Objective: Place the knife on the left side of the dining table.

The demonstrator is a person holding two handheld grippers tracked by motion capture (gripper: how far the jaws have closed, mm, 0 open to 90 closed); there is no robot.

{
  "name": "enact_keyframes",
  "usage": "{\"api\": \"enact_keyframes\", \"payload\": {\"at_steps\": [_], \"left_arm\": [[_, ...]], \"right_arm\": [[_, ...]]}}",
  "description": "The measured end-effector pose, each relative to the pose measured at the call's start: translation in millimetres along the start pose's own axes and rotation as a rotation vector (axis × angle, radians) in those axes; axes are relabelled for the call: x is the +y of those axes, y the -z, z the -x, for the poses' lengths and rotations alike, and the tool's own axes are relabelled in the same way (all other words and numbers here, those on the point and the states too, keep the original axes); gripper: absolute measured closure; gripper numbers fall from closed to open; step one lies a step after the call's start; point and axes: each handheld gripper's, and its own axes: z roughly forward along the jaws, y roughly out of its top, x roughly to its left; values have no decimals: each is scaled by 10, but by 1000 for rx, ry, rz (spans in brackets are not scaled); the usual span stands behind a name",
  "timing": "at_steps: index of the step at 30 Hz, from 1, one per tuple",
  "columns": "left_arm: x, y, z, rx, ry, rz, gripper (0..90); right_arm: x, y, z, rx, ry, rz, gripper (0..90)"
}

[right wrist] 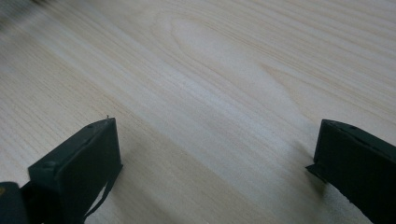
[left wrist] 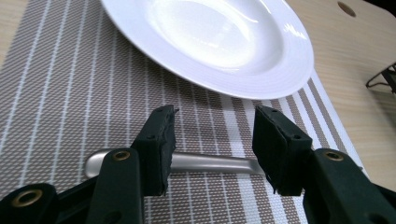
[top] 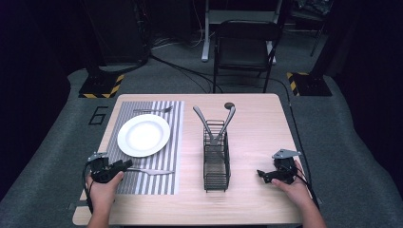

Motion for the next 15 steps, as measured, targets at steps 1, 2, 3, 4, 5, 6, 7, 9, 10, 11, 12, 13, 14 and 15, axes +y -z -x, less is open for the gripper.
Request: {"api": "enact_keyframes", "payload": {"at_steps": [1,2,3,4,5,6,7,9,10,11,12,13,14,15], "left_arm": [[0,-11,14,-2,-12,2,489],[-4,-16,29,-4,-17,-5,488],[-9,-29,44,-4,-24,2,486],[-10,-32,57,-11,-29,-9,484],[-13,-39,73,-12,-33,-13,483],[-20,-49,89,-10,-38,-10,482],[-19,-54,101,-13,-49,-17,480],[-23,-69,125,-14,-72,-20,474],[-25,-81,133,-11,-90,-20,469],[-31,-91,148,-9,-101,-26,465],[-39,-104,167,-11,-108,-30,463],[-42,-116,180,-12,-126,-40,461],[-49,-131,198,-15,-140,-49,459],[-60,-147,221,-13,-152,-48,459]], "right_arm": [[0,0,0,0,1,0,0],[0,0,0,0,0,0,0],[0,0,0,0,0,0,0],[0,0,0,0,1,0,0],[0,1,0,0,0,0,0],[0,0,0,0,0,0,0],[0,0,-1,-1,-2,-1,0],[0,1,0,0,0,0,0],[1,1,0,-1,0,0,0],[1,0,4,-1,5,3,0],[1,0,5,-2,6,4,0],[2,0,6,-3,8,4,0],[1,-1,6,-3,7,5,0],[1,-1,6,-3,7,4,0]]}}
